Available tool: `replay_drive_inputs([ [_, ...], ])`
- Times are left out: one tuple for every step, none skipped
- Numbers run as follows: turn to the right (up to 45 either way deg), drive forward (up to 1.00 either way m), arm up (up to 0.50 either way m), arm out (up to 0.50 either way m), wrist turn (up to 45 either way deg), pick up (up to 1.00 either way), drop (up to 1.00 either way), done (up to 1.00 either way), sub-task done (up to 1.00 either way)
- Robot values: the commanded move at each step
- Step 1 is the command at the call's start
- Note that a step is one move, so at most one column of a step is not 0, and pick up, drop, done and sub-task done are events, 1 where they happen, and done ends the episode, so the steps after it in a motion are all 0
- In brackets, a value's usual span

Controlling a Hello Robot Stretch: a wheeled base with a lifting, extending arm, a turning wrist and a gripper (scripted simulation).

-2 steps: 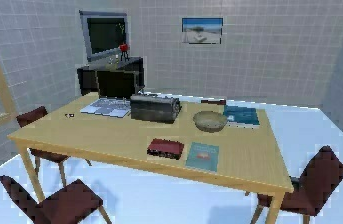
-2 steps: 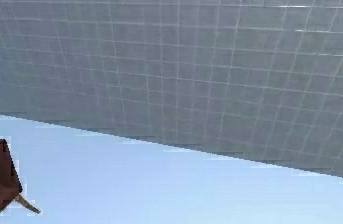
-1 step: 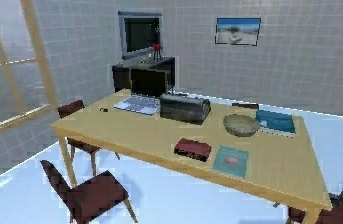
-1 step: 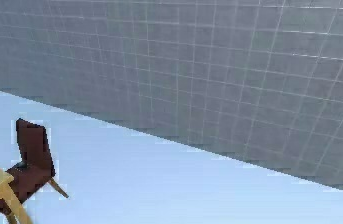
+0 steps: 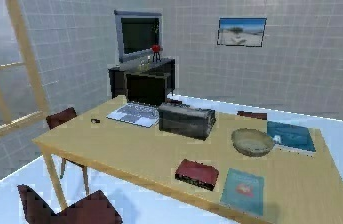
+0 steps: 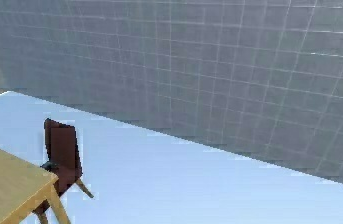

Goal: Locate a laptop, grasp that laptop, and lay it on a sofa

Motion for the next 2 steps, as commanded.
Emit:
replay_drive_inputs([
  [-45.0, 0.0, 0.0, 0.0, 0.0, 0.0, 0.0, 0.0, 0.0],
  [-45.0, 0.0, 0.0, 0.0, 0.0, 0.0, 0.0, 0.0, 0.0],
])
